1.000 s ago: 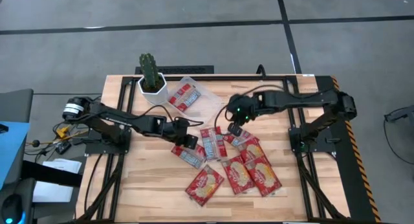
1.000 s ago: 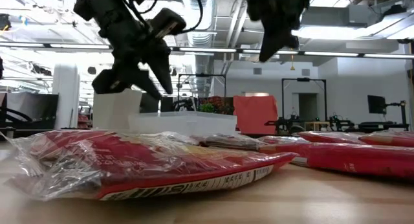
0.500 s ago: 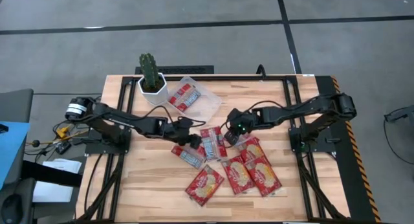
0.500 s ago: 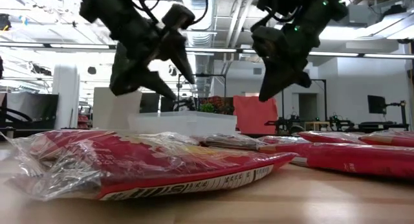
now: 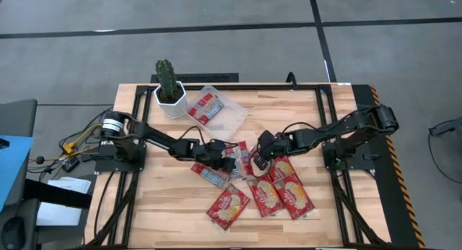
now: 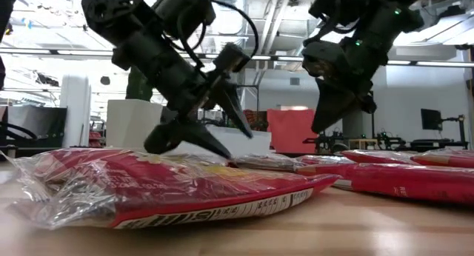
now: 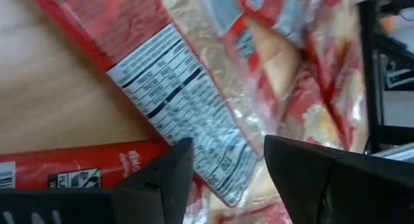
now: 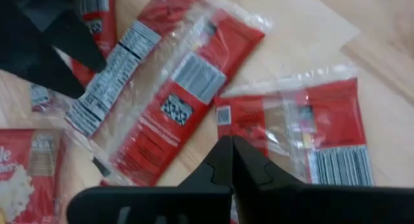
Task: Sort popcorn bags into baskets
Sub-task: Put the red popcorn bag into the transparent bin
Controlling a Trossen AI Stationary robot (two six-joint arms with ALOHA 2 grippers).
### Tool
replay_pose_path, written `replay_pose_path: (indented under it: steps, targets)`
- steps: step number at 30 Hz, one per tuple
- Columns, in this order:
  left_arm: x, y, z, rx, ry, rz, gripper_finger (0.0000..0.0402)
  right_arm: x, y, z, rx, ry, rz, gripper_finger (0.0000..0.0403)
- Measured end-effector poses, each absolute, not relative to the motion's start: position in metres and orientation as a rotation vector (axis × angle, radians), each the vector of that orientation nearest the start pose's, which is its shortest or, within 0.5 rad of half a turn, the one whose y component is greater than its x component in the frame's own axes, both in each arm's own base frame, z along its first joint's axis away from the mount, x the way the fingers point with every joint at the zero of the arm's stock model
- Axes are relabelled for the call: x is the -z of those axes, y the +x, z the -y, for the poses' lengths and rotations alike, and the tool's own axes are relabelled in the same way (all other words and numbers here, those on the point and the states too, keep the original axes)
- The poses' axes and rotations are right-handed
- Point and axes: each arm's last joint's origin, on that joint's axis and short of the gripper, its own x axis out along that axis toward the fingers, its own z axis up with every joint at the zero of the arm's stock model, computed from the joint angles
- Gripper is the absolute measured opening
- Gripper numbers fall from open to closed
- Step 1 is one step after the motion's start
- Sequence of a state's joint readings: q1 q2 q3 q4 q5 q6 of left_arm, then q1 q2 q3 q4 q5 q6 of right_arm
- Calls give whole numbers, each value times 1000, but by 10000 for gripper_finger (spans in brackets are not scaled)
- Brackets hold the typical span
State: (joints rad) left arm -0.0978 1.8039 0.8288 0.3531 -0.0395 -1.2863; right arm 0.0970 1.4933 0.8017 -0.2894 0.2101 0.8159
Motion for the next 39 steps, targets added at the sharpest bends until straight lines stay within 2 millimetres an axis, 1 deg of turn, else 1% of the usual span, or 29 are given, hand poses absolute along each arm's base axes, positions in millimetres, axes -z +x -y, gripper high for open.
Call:
replay_pose_path:
  steps: [2, 5, 7, 9, 11, 14, 17, 22, 25, 29, 34, 39]
  targets:
    - [-131, 346, 33, -344, -1221, -585, 179, -173, 278, -24, 481, 608, -852, 14]
    - [-131, 346, 34, -327, -1226, -591, 179, -169, 277, -28, 462, 618, -833, 11]
    - [-138, 345, 34, -312, -1229, -573, 179, -170, 278, -32, 445, 620, -816, 12]
    - [-150, 343, 33, -296, -1226, -546, 179, -167, 281, -34, 431, 623, -804, 15]
    - [-156, 337, 32, -363, -1228, -567, 179, -162, 283, -36, 430, 620, -811, 18]
    - [-151, 327, 35, -486, -1204, -618, 179, -153, 291, -39, 426, 631, -804, 17]
    - [-152, 327, 38, -482, -1213, -612, 179, -138, 294, -42, 433, 632, -838, 14]
    - [-140, 334, 39, -468, -1223, -595, 179, -126, 298, -48, 434, 646, -854, 18]
    - [-131, 336, 39, -489, -1222, -613, 179, -120, 301, -50, 436, 646, -864, 22]
    - [-123, 339, 36, -493, -1237, -611, 179, -116, 302, -52, 416, 643, -871, 19]
    - [-114, 345, 32, -471, -1259, -603, 179, -118, 305, -53, 366, 613, -842, 15]
    - [-115, 346, 31, -455, -1244, -580, 179, -119, 307, -54, 324, 592, -840, 20]
